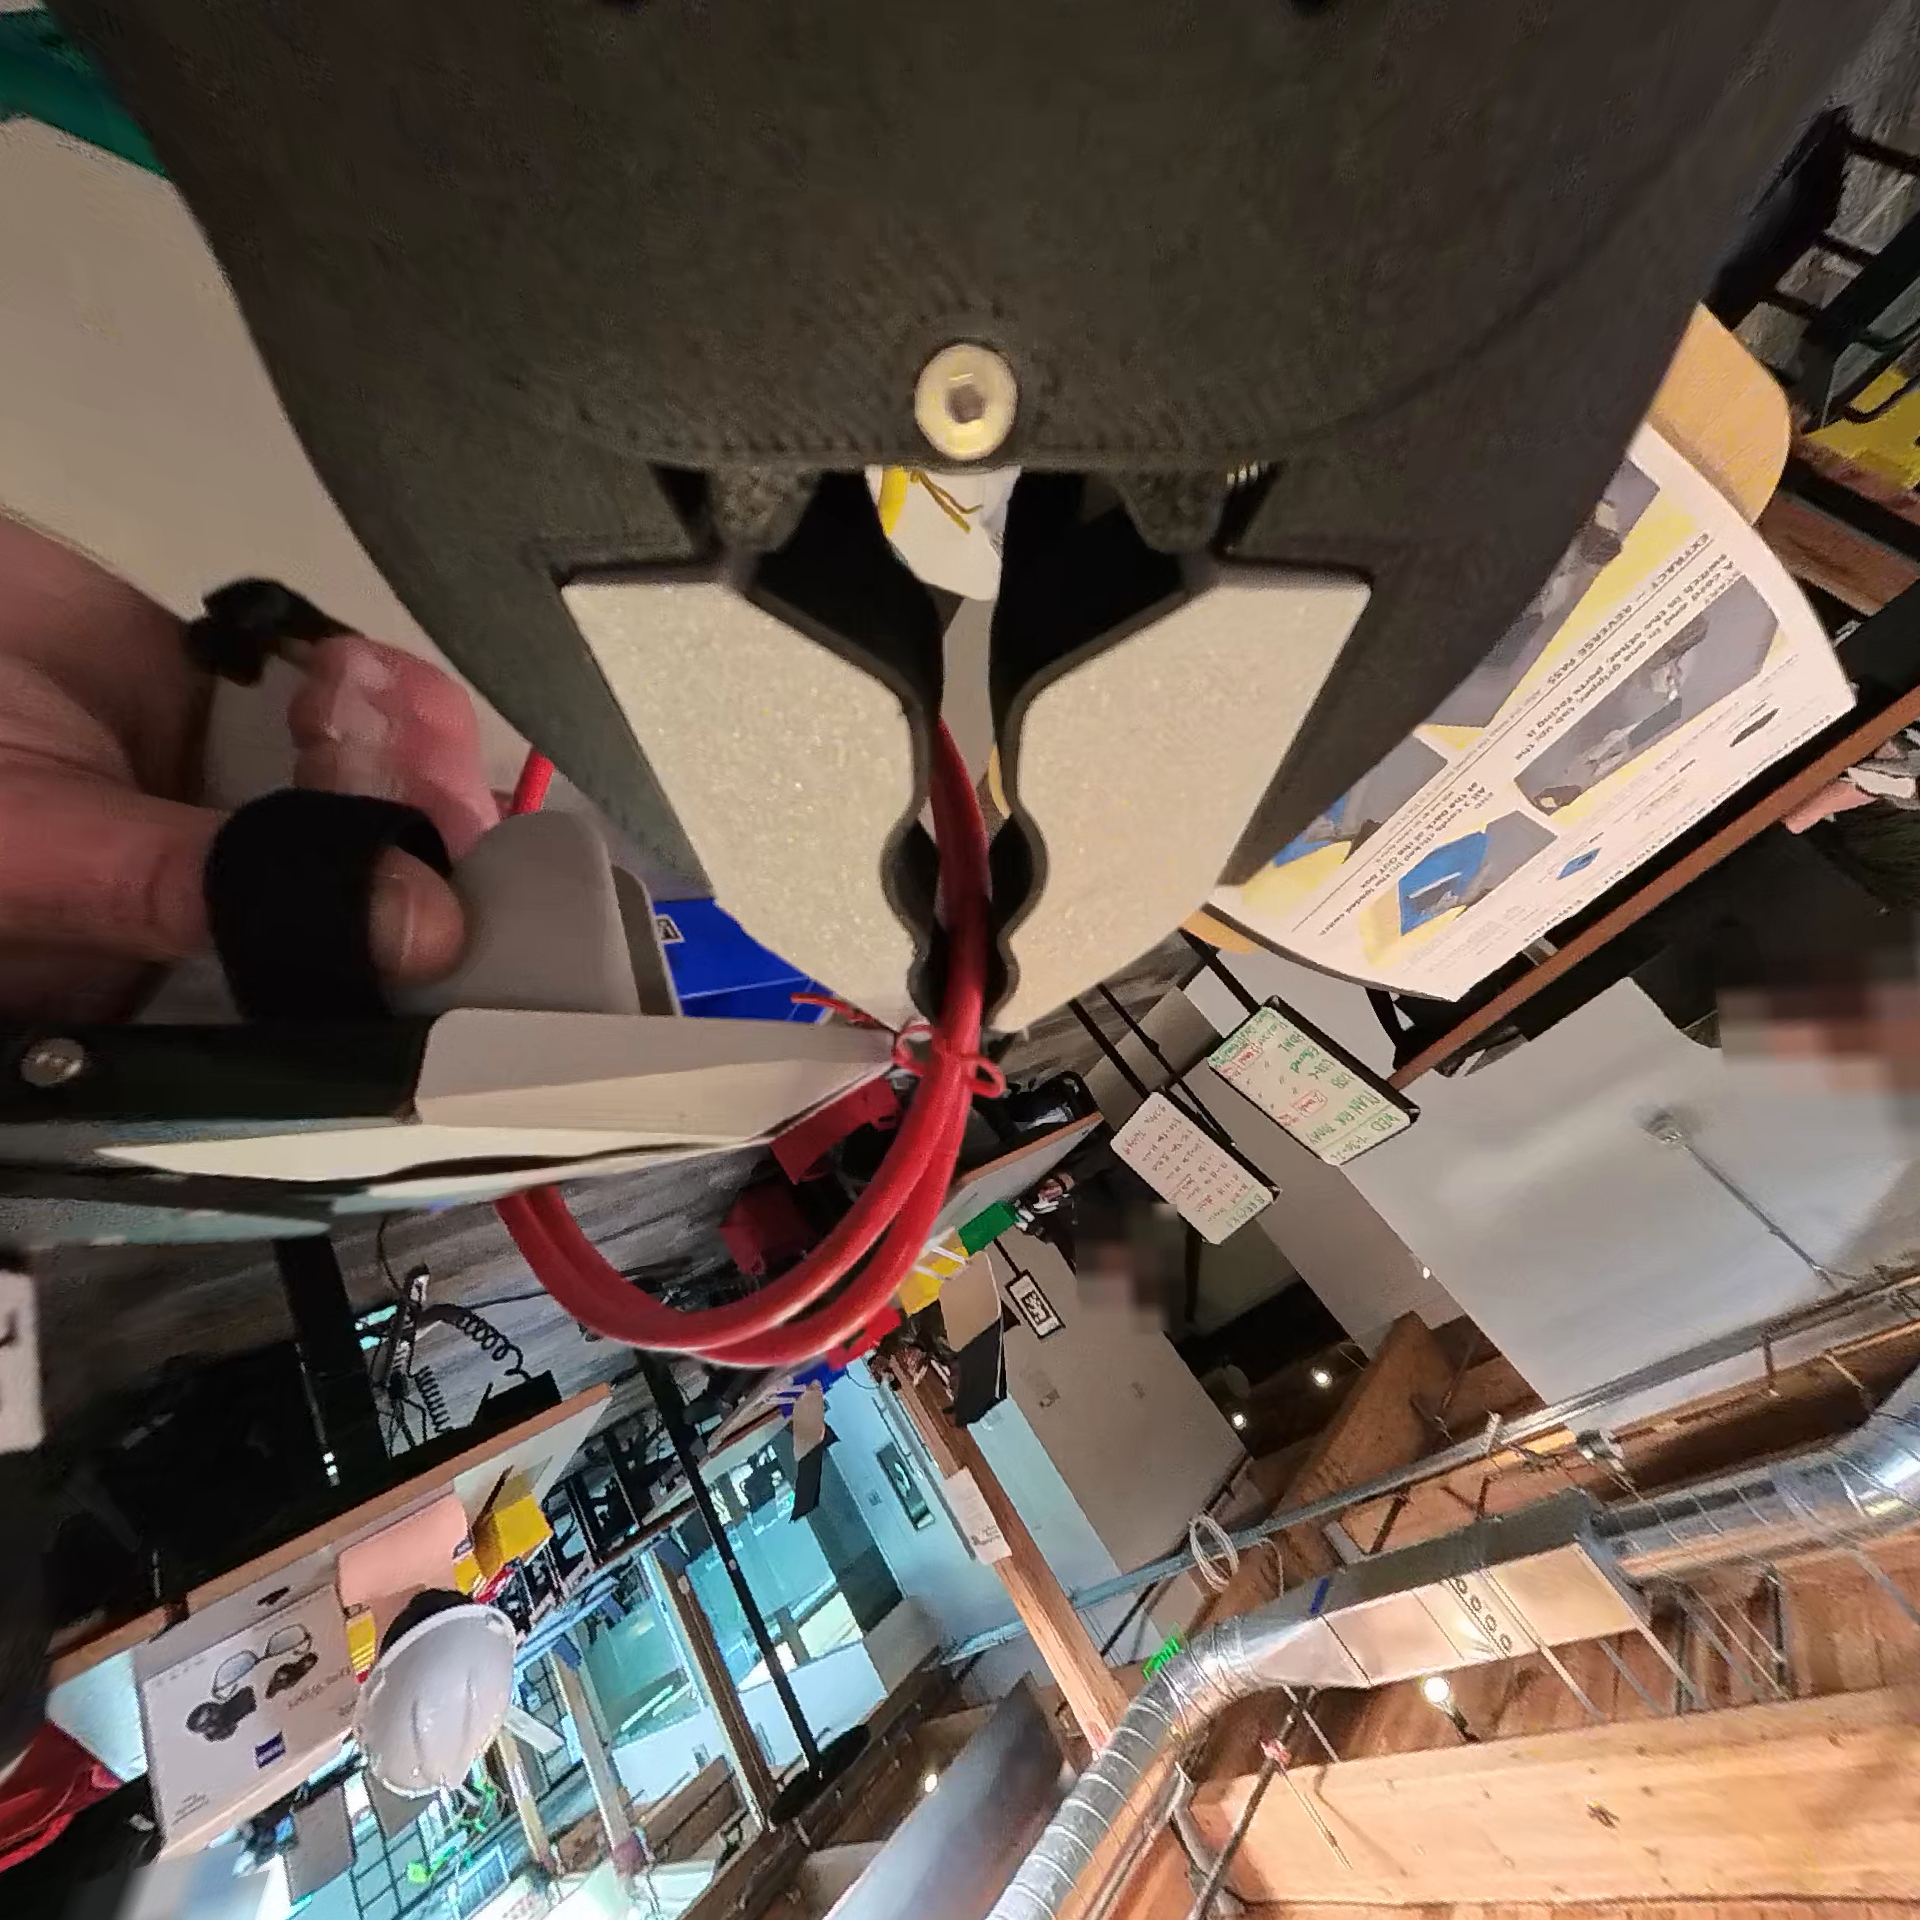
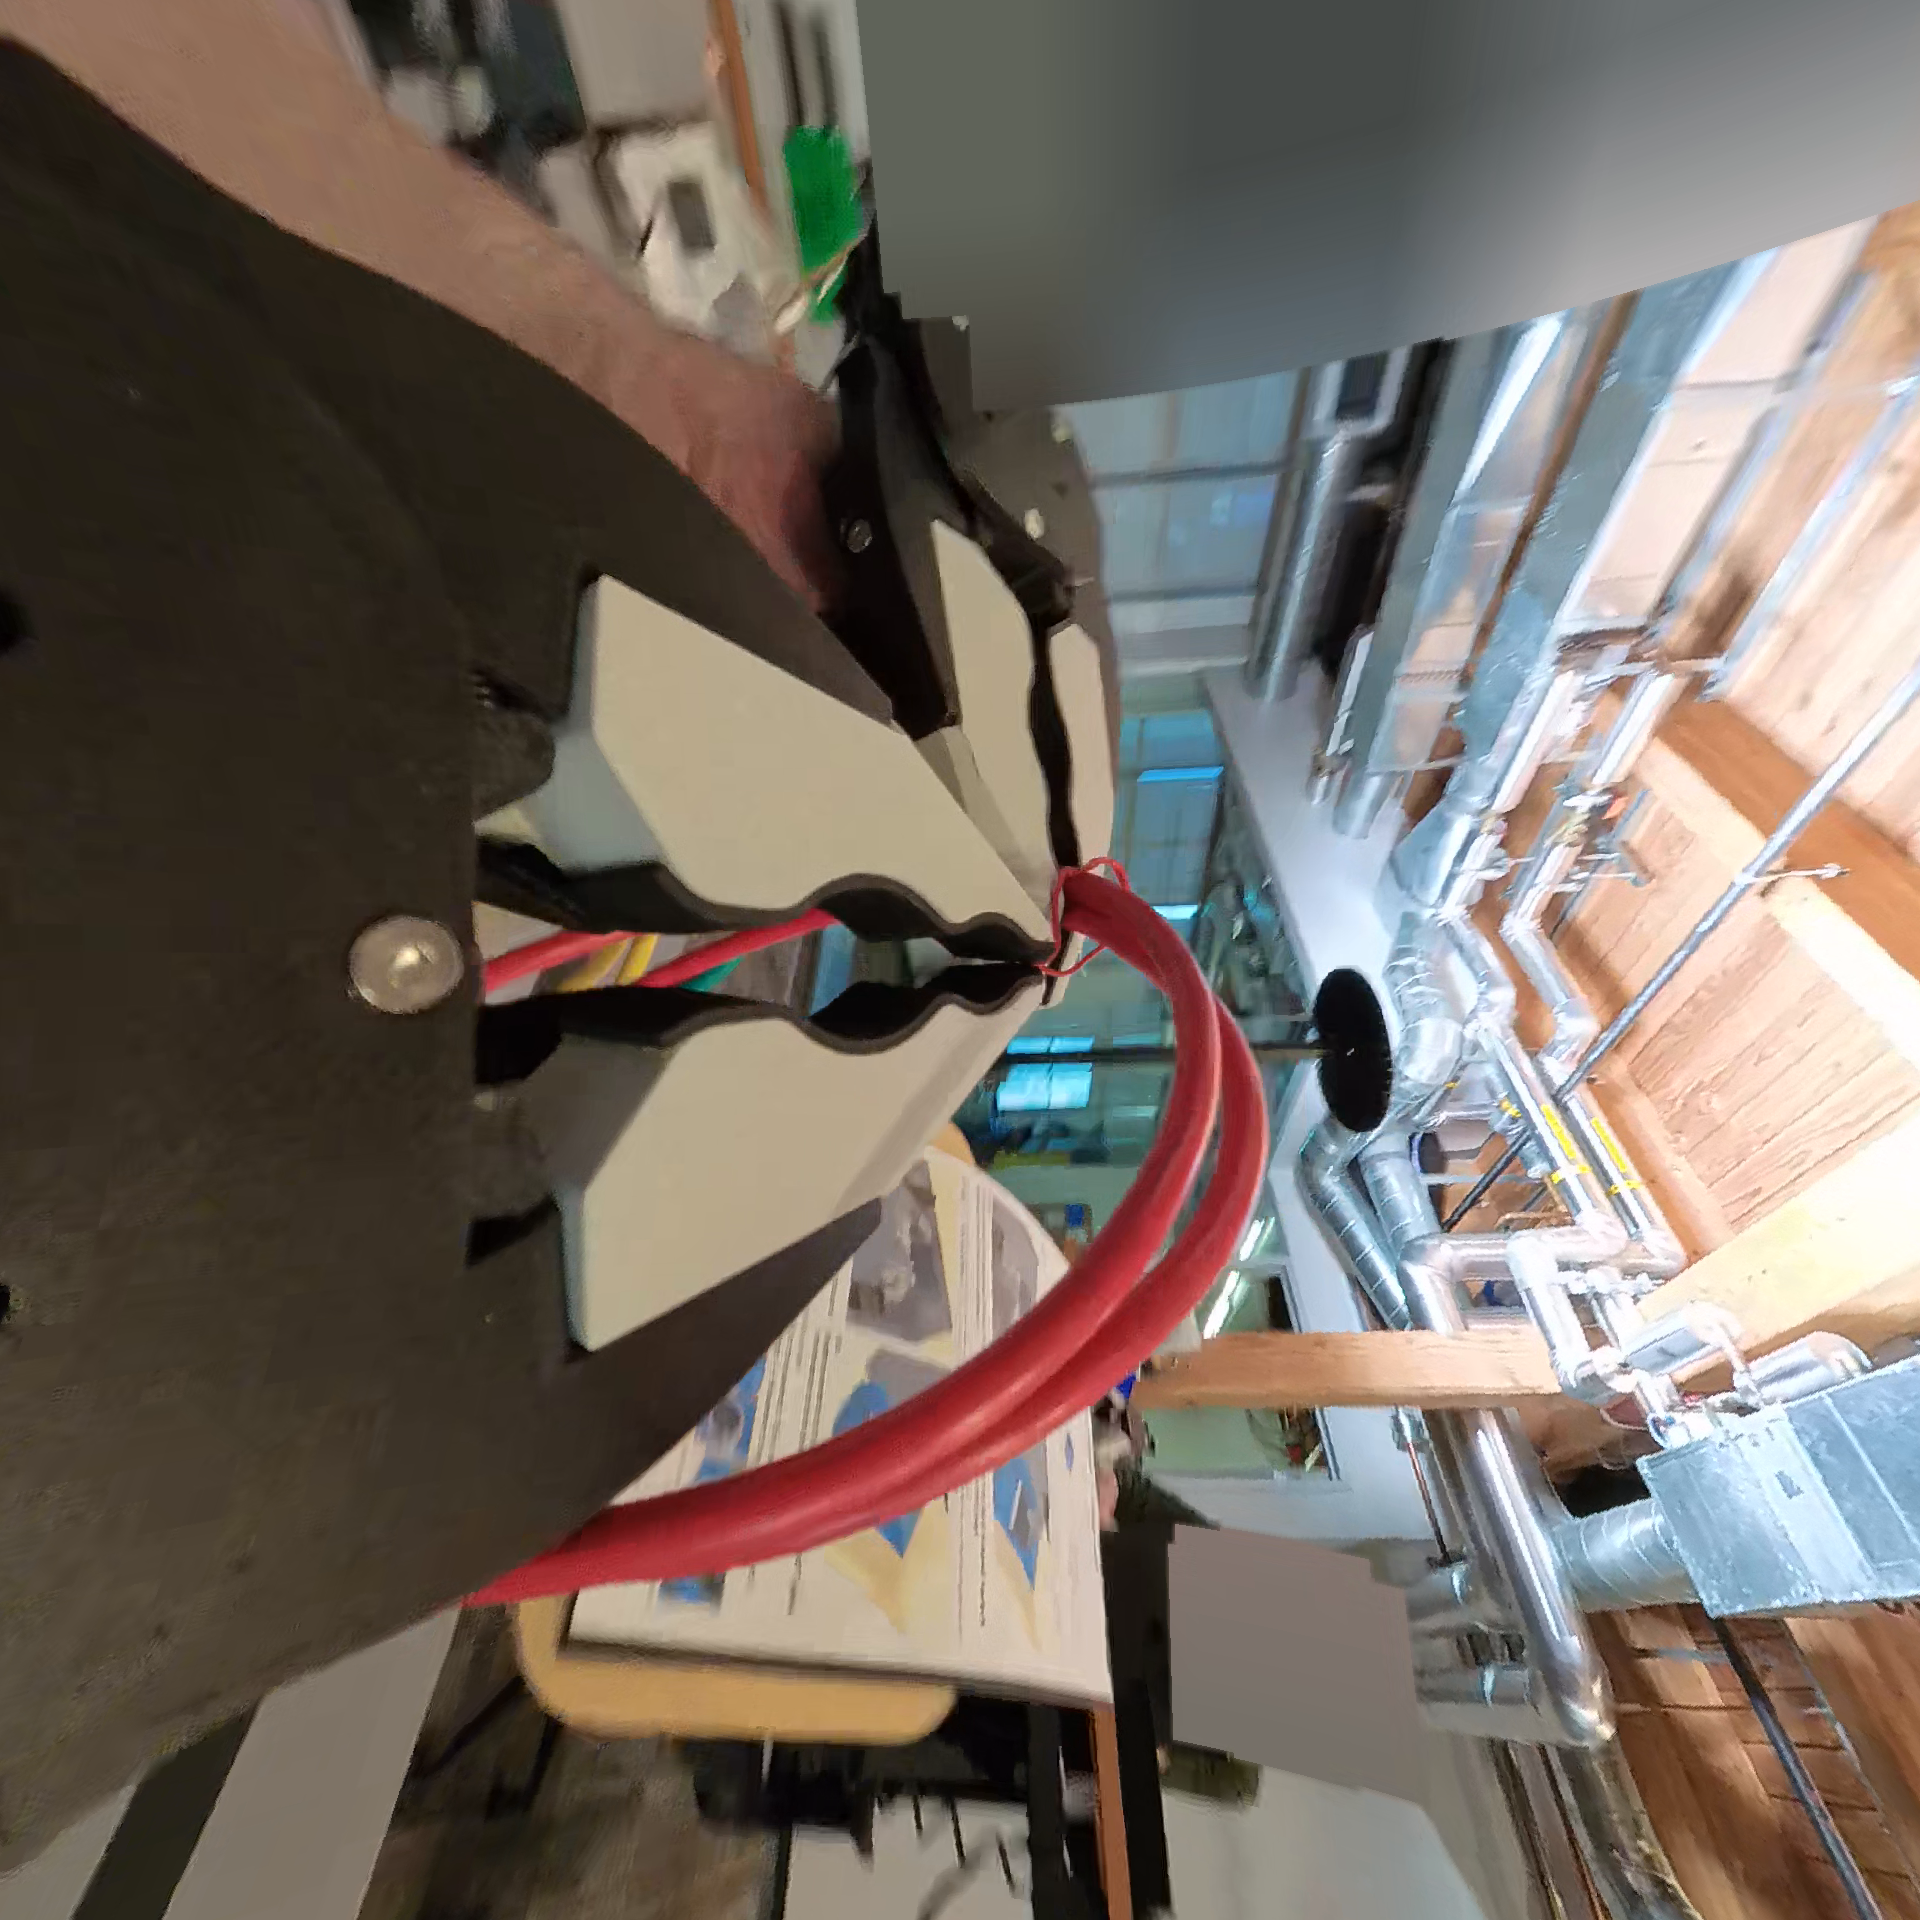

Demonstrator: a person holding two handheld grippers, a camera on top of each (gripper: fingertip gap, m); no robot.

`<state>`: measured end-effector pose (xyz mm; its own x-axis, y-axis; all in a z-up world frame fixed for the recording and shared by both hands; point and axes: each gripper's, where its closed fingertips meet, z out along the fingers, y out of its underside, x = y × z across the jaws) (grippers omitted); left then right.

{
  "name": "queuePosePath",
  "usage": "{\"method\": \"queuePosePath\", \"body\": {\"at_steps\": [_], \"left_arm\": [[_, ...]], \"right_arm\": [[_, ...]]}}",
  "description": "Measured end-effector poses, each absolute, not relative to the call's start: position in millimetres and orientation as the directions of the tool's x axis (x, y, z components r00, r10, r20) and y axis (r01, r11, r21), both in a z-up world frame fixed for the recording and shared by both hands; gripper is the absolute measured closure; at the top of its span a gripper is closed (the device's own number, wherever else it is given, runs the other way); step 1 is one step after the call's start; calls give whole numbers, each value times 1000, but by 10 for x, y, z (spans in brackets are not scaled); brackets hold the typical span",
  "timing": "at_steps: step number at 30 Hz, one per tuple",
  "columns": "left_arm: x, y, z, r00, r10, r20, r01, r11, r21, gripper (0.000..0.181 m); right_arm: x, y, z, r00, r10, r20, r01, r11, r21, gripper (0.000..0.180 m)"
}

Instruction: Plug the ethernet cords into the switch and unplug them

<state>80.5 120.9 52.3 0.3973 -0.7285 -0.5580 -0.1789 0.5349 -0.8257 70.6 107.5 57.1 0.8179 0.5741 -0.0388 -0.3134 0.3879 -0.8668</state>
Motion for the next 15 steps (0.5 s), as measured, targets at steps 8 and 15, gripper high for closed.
{"method": "queuePosePath", "body": {"at_steps": [8, 15], "left_arm": [[860, 1212, 417, 333, -758, -561, -275, 491, -827, 176], [933, 1230, 353, 256, -755, -604, -403, 484, -777, 176]], "right_arm": [[741, 1071, 494, 904, 390, 178, 4, 408, -913, 180], [850, 1078, 432, 908, 253, 334, 235, 353, -906, 180]]}}
